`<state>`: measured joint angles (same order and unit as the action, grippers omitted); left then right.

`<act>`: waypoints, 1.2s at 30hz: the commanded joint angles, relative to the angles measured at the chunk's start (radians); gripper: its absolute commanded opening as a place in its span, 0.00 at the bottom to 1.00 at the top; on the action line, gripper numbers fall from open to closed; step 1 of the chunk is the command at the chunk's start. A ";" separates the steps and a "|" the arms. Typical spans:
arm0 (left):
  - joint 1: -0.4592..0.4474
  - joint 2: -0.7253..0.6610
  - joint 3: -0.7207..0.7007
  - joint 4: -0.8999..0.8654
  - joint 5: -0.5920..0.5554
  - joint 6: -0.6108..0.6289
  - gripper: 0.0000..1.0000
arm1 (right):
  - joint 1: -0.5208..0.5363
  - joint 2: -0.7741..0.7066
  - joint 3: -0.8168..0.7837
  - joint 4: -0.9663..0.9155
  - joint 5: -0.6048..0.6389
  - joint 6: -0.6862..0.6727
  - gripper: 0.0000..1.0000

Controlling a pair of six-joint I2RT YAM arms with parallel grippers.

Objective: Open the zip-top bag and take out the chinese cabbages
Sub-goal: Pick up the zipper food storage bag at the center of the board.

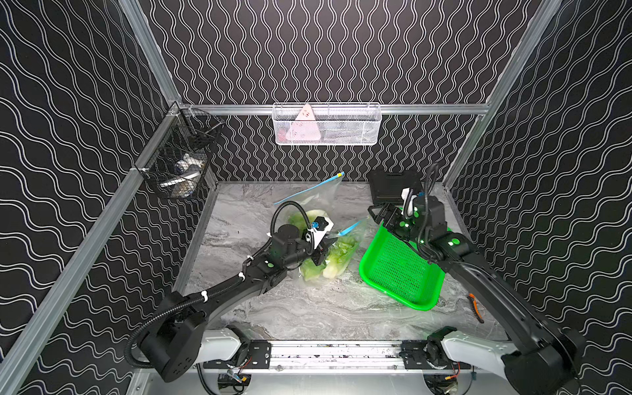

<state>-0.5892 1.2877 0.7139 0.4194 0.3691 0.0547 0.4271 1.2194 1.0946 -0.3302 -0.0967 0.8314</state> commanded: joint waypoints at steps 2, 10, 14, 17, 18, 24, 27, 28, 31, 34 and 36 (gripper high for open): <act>-0.012 -0.012 0.009 0.018 -0.005 0.042 0.00 | -0.002 0.103 0.066 -0.007 -0.054 0.127 0.80; -0.030 -0.003 0.004 0.024 -0.021 0.046 0.00 | -0.002 0.247 0.132 -0.048 -0.070 0.127 0.70; -0.029 0.000 0.008 0.013 -0.045 0.047 0.00 | -0.002 0.237 0.134 -0.099 -0.015 0.115 0.78; -0.030 0.008 0.013 0.017 -0.034 0.038 0.00 | -0.002 0.211 0.105 -0.093 -0.006 0.116 0.79; -0.030 0.009 0.011 0.024 -0.032 0.037 0.00 | -0.004 0.211 0.098 -0.087 -0.010 0.120 0.77; -0.029 -0.001 -0.007 0.055 -0.023 0.035 0.00 | 0.008 0.288 0.147 -0.091 -0.088 0.138 0.63; -0.029 0.004 -0.006 0.055 -0.011 0.033 0.00 | 0.009 0.308 0.159 -0.079 -0.087 0.136 0.47; -0.029 0.004 -0.008 0.060 -0.010 0.033 0.00 | 0.009 0.311 0.163 -0.084 -0.079 0.128 0.39; -0.029 -0.003 -0.018 0.069 -0.009 0.028 0.00 | 0.005 0.308 0.176 -0.095 -0.054 0.105 0.12; -0.030 -0.008 -0.028 0.096 -0.014 0.015 0.12 | -0.013 0.314 0.181 -0.086 -0.070 0.102 0.00; -0.031 -0.013 -0.025 0.086 -0.012 0.009 0.52 | -0.017 0.319 0.190 -0.079 -0.078 0.075 0.00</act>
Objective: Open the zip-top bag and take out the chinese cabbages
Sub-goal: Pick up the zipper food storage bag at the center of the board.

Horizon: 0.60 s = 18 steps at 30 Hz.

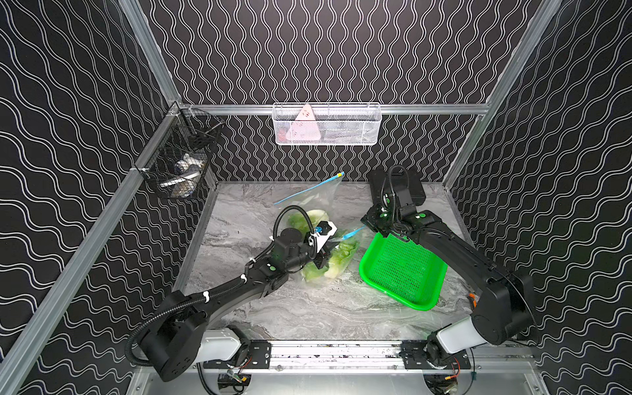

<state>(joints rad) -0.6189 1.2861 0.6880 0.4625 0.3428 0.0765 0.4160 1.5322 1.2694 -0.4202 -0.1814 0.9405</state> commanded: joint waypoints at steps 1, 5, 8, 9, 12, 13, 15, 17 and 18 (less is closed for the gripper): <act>0.000 -0.018 0.004 0.033 0.013 -0.018 0.78 | -0.008 0.009 0.021 0.023 -0.004 -0.065 0.00; 0.017 -0.118 0.007 -0.041 0.001 -0.120 0.99 | -0.063 0.003 0.005 0.159 -0.070 -0.360 0.00; 0.057 -0.210 0.047 -0.183 0.072 -0.177 0.99 | -0.107 0.011 -0.008 0.267 -0.199 -0.514 0.00; 0.074 -0.238 0.065 -0.243 0.078 -0.184 0.99 | -0.111 0.024 0.003 0.286 -0.265 -0.558 0.00; 0.145 -0.277 0.119 -0.387 0.079 -0.211 0.99 | -0.094 0.069 0.083 0.229 -0.420 -0.708 0.00; 0.182 -0.270 0.143 -0.424 0.098 -0.229 0.99 | -0.081 0.070 0.085 0.237 -0.463 -0.759 0.00; 0.251 -0.247 0.179 -0.473 0.137 -0.281 0.99 | -0.053 0.051 0.070 0.260 -0.517 -0.852 0.00; 0.315 -0.221 0.189 -0.472 0.190 -0.335 0.99 | -0.040 0.030 0.076 0.215 -0.589 -0.966 0.00; 0.343 -0.209 0.185 -0.454 0.201 -0.372 0.99 | -0.039 0.016 0.067 0.210 -0.614 -1.007 0.00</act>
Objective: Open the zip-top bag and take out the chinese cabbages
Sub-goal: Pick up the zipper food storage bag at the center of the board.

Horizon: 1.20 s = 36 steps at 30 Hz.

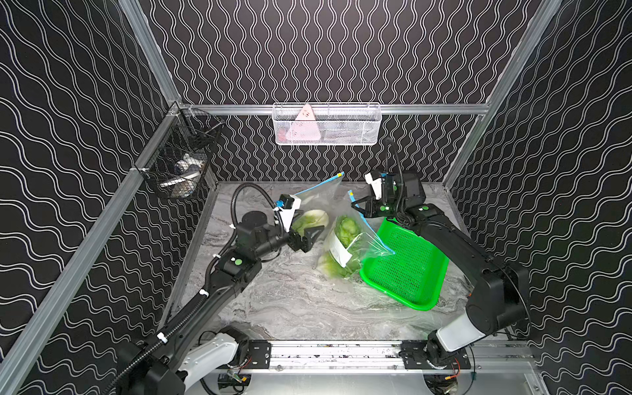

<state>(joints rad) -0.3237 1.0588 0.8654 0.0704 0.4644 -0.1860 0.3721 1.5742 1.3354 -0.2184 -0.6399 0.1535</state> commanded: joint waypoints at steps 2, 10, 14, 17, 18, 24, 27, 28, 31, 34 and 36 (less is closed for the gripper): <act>0.080 0.045 -0.007 -0.006 0.119 -0.150 0.99 | 0.004 -0.060 -0.030 0.002 -0.202 -0.289 0.00; 0.074 0.153 -0.176 0.679 0.298 -0.207 0.99 | -0.003 -0.109 0.000 -0.307 -0.412 -0.588 0.00; 0.075 0.237 -0.161 0.838 0.441 -0.208 0.99 | -0.002 -0.124 0.024 -0.408 -0.466 -0.669 0.00; 0.068 0.321 -0.120 0.954 0.558 -0.296 0.96 | -0.002 -0.145 0.021 -0.425 -0.484 -0.685 0.00; 0.063 0.353 -0.106 1.021 0.599 -0.345 0.94 | -0.001 -0.150 0.021 -0.434 -0.488 -0.693 0.00; 0.011 0.533 -0.019 1.369 0.743 -0.637 0.92 | 0.001 -0.139 0.043 -0.492 -0.503 -0.733 0.00; -0.023 0.601 0.021 1.468 0.770 -0.742 0.86 | 0.002 -0.120 0.068 -0.545 -0.500 -0.767 0.00; -0.030 0.611 0.021 1.468 0.768 -0.732 0.86 | 0.001 -0.117 0.073 -0.556 -0.502 -0.776 0.00; -0.053 0.630 0.033 1.467 0.770 -0.731 0.76 | 0.004 -0.121 0.064 -0.534 -0.509 -0.758 0.00; -0.068 0.631 0.035 1.467 0.783 -0.739 0.55 | 0.005 -0.126 0.054 -0.510 -0.504 -0.739 0.00; -0.073 0.626 0.023 1.462 0.783 -0.730 0.34 | 0.005 -0.128 0.049 -0.488 -0.495 -0.717 0.00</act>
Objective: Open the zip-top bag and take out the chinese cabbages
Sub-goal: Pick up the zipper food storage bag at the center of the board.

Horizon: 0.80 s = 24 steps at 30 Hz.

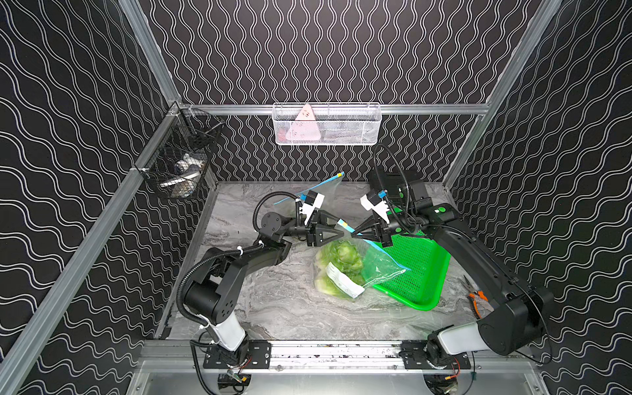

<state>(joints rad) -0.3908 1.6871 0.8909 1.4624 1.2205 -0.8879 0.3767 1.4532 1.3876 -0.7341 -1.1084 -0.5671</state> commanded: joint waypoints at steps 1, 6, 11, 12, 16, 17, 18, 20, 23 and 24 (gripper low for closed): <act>-0.008 -0.007 -0.011 0.067 0.025 -0.020 0.22 | 0.000 -0.009 -0.005 0.033 -0.027 0.008 0.00; -0.010 -0.046 -0.022 -0.093 0.004 0.109 0.00 | 0.002 -0.016 0.006 -0.025 -0.007 -0.017 0.00; -0.041 -0.216 -0.008 -0.793 -0.091 0.681 0.00 | 0.001 -0.121 -0.112 0.235 0.090 0.196 0.42; -0.055 -0.256 0.012 -0.996 -0.128 0.845 0.00 | 0.001 -0.150 -0.149 0.320 0.105 0.260 0.42; -0.071 -0.310 -0.007 -1.055 -0.162 0.931 0.00 | 0.004 -0.206 -0.180 0.417 0.098 0.343 0.48; -0.070 -0.310 -0.019 -1.015 -0.158 0.913 0.00 | 0.006 -0.209 -0.179 0.424 0.100 0.350 0.48; -0.070 -0.307 -0.028 -0.963 -0.158 0.888 0.00 | 0.008 -0.212 -0.179 0.431 0.106 0.354 0.49; -0.072 -0.302 -0.028 -0.962 -0.152 0.884 0.00 | 0.015 -0.208 -0.174 0.456 0.101 0.373 0.49; -0.071 -0.306 -0.015 -1.035 -0.166 0.935 0.00 | 0.035 -0.178 -0.135 0.388 0.054 0.323 0.50; -0.071 -0.308 -0.016 -1.037 -0.167 0.940 0.00 | 0.042 -0.168 -0.124 0.350 0.061 0.292 0.51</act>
<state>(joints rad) -0.4625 1.3838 0.8673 0.4706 1.0592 -0.0227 0.4057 1.2686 1.2404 -0.3588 -1.0203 -0.2340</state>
